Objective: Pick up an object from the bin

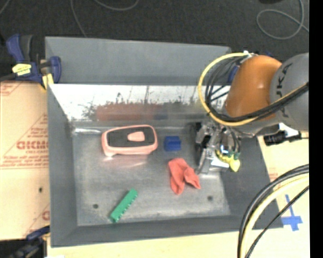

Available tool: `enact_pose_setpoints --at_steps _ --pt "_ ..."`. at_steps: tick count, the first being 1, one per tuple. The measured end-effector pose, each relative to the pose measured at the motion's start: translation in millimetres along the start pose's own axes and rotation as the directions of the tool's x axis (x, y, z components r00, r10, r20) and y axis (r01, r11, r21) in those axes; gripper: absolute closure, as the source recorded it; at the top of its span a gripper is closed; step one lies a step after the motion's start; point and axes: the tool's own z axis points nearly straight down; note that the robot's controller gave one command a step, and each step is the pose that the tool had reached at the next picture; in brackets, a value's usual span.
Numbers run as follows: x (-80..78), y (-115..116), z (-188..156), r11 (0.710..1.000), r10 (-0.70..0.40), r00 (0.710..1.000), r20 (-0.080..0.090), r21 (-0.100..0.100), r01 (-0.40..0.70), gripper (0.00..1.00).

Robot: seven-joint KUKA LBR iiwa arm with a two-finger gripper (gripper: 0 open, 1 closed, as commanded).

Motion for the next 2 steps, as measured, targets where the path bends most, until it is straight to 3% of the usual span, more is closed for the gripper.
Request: enact_pose_setpoints --at_steps 1,2 --pt "-22.6 24 1 0.988 -0.156 0.988 0.01 0.001 0.156 0.0" --pt "4.1 7 66 0.96 -0.279 0.96 0.009 0.002 0.279 0.0"
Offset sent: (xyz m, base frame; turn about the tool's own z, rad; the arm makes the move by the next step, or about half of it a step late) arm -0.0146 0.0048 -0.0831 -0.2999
